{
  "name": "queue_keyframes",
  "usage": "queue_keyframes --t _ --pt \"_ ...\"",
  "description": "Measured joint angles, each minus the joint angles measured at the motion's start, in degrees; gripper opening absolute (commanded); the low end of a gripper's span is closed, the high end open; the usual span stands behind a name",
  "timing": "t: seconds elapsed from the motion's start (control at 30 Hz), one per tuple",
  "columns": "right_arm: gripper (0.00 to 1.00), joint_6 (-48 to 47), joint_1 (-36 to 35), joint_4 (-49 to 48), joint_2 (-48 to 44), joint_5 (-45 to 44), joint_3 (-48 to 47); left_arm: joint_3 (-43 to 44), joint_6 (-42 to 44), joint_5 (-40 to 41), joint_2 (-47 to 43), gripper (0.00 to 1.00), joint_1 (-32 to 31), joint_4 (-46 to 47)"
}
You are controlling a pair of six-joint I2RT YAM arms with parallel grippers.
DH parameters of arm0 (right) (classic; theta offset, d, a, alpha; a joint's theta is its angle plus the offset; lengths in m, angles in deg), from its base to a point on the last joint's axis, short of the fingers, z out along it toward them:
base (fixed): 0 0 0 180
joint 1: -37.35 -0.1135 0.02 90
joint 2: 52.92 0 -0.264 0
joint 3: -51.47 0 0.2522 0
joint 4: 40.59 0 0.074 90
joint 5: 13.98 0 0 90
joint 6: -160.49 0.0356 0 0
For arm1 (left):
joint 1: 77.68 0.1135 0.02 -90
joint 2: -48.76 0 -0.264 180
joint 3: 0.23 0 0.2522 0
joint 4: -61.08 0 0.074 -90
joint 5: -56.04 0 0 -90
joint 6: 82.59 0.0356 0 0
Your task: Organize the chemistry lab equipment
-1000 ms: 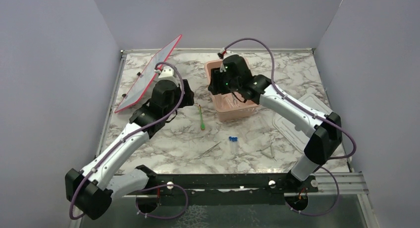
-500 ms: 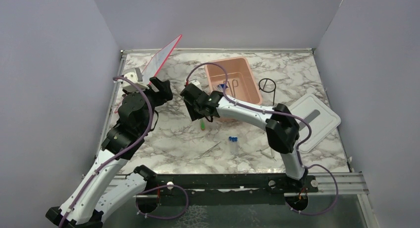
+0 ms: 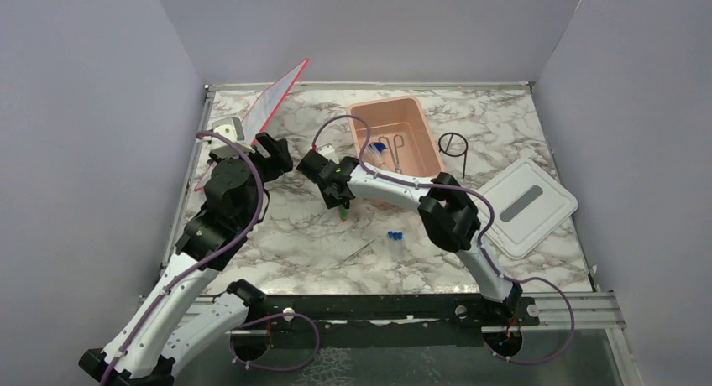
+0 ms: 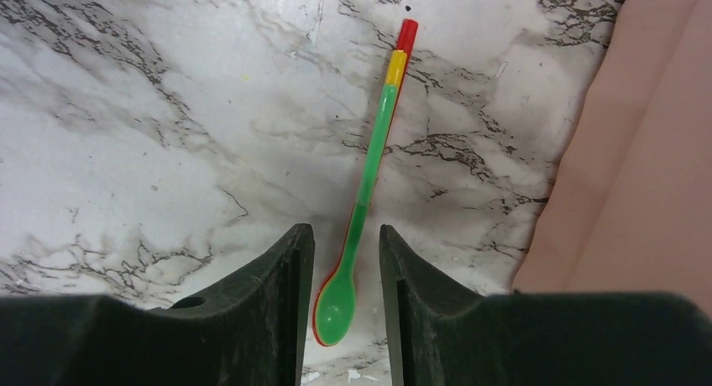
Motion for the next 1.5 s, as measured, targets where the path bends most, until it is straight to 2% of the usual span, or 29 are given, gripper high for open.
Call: queue_keyframes --t 0.2,0.27,0.43,0.53,0.8,1.13,1.3,1.5 --pt "0.34 0.9 0.9 0.3 1.3 1.9 -0.3 -0.5 0.1 0.0 0.5 0.75 0.0 0.0" --pt "0.28 0.9 1.4 0.3 1.3 3.5 -0.3 -0.6 0.1 0.0 0.8 0.75 0.0 0.0" --pt "0.06 1.1 2.3 0.0 1.3 6.4 -0.3 -0.6 0.1 0.0 1.4 0.75 0.0 0.0" --pt "0.01 1.0 2.6 -0.2 1.3 7.1 -0.3 -0.6 0.1 0.0 1.5 0.75 0.0 0.0" --pt "0.01 -2.6 2.7 -6.1 -3.3 11.2 4.7 -0.6 0.1 0.0 1.9 0.75 0.0 0.0" --pt "0.01 -7.2 3.9 -16.2 -25.6 12.0 10.6 -0.5 0.2 -0.2 1.9 0.75 0.0 0.0" --pt "0.01 -8.3 9.0 -18.7 -33.2 10.0 15.0 -0.3 0.1 -2.0 2.3 0.75 0.0 0.0" --pt "0.01 -8.5 19.0 -18.8 -36.4 9.6 21.9 -0.3 0.1 -7.1 4.1 0.75 0.0 0.2"
